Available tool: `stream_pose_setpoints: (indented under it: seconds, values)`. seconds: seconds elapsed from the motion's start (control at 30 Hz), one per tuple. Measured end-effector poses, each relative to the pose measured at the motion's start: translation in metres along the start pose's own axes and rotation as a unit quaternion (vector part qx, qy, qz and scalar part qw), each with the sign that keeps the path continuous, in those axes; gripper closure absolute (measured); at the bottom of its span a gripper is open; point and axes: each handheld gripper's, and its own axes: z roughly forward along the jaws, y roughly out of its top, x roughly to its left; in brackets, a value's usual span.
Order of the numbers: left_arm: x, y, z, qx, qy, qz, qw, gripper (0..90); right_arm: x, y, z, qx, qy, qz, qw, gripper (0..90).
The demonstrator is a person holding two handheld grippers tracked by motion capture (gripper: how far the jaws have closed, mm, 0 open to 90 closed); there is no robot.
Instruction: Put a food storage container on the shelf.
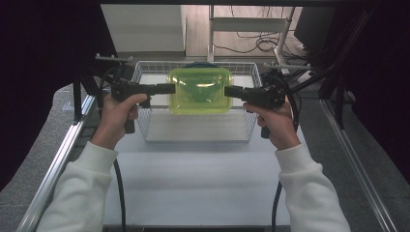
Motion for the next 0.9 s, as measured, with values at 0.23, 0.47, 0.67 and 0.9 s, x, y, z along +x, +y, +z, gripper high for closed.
stream_pose_setpoints:
  seconds: [0.23,0.47,0.67,0.9]
  values:
    - [0.018,0.031,0.006,0.007,-0.01,-0.018,0.9998,76.1,-0.012,0.029,0.009,0.002,-0.002,0.011,0.9999,77.9]
    - [0.03,0.051,0.017,0.013,-0.003,-0.035,0.9993,76.2,-0.028,0.048,0.02,0.01,-0.008,0.036,0.9993,78.2]
    - [0.043,0.058,0.028,0.023,0.006,-0.053,0.9983,76.3,-0.043,0.053,0.029,0.016,-0.015,0.063,0.9978,78.3]
    - [0.068,0.062,0.036,0.009,-0.013,-0.109,0.9939,76.3,-0.062,0.055,0.043,0.021,-0.007,0.111,0.9935,77.0]
